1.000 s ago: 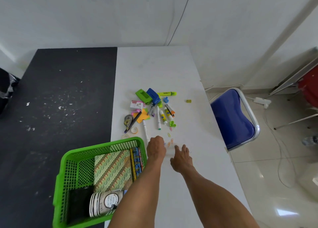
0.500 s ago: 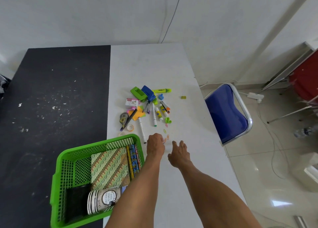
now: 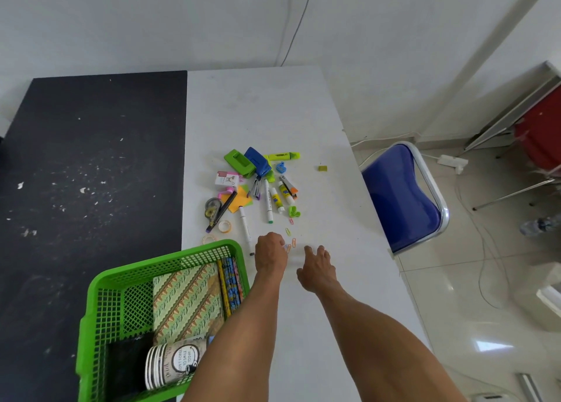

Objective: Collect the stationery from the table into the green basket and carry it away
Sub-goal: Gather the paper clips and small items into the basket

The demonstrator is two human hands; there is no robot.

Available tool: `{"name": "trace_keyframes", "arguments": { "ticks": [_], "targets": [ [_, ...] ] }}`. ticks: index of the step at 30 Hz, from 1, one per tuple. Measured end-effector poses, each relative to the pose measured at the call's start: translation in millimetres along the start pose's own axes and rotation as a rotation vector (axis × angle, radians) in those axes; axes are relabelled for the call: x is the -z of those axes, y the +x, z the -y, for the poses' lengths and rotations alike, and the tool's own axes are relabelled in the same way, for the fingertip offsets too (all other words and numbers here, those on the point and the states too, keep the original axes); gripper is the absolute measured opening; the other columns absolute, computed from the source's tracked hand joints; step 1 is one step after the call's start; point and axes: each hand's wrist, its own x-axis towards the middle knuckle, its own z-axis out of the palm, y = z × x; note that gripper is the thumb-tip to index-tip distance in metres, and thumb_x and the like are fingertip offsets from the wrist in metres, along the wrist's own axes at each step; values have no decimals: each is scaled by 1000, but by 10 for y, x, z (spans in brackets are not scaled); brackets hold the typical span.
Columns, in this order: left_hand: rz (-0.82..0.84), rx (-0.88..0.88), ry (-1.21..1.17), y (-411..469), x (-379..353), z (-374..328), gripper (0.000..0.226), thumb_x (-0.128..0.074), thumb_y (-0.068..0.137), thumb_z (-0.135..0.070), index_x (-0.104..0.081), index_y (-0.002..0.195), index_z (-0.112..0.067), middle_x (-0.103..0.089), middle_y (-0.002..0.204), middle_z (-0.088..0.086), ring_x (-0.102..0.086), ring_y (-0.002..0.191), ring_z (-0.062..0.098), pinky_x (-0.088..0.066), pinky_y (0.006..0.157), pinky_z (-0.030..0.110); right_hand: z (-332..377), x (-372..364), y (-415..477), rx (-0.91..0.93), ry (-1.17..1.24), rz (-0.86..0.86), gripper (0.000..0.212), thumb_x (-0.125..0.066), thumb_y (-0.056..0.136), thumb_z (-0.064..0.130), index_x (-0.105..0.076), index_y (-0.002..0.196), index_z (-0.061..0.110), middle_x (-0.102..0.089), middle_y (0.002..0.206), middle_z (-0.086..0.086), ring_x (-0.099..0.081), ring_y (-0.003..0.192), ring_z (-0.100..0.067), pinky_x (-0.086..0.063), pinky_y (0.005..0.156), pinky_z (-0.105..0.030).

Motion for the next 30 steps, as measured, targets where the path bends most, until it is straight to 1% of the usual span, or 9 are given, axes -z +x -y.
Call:
{"name": "trace_keyframes", "arguments": {
  "ticks": [2,5,10,15,22,25,30],
  "targets": [
    [19,7,13,7,-7,-6,24,-69,87,-14,-72,111,-10,-69,111,12,-64,106,26,-55,83,33,-1,3,8,-1,2,1,59,-49,94,25,-22,146,18,-14,153,-16,-14,142,-32,-33,106,-47],
    [44,23,41,1,-13,-9,28,-70,86,-15,-69,113,-7,-67,114,14,-64,107,27,-54,86,33,0,9,17,0,3,3,60,-49,95,26,-21,147,17,-13,153,-16,-14,143,-32,-33,107,-47],
    [57,18,90,-7,-39,-2,28,-64,91,-16,-60,117,-6,-62,119,14,-59,112,28,-51,87,34,-18,15,20,-2,0,2,59,-48,95,26,-21,147,18,-15,152,-15,-15,142,-32,-33,107,-47],
    [30,-18,127,-10,-5,10,23,-61,92,-15,-67,114,-9,-65,116,10,-60,110,25,-54,86,34,-18,13,24,-2,-5,-1,58,-49,94,26,-23,146,18,-18,151,-15,-18,141,-31,-36,104,-46],
    [35,-30,123,-54,38,2,27,-61,90,-9,-63,118,-7,-63,119,11,-58,113,26,-53,88,34,-10,1,-18,-6,-4,-1,58,-49,93,23,-23,145,18,-20,149,-15,-20,139,-31,-36,104,-46],
    [30,-38,121,-97,81,13,25,-59,90,-8,-65,114,-8,-63,118,10,-59,111,25,-53,87,35,16,6,-56,3,-11,-3,58,-50,93,24,-24,144,18,-22,147,-14,-23,137,-31,-37,101,-45],
    [-36,-92,84,-235,336,118,19,-51,93,-12,-60,110,-10,-57,113,7,-56,106,25,-48,79,33,204,34,-189,26,-26,-24,61,-51,93,26,-22,146,19,-22,147,-14,-23,136,-31,-38,102,-45]
  ]
}}
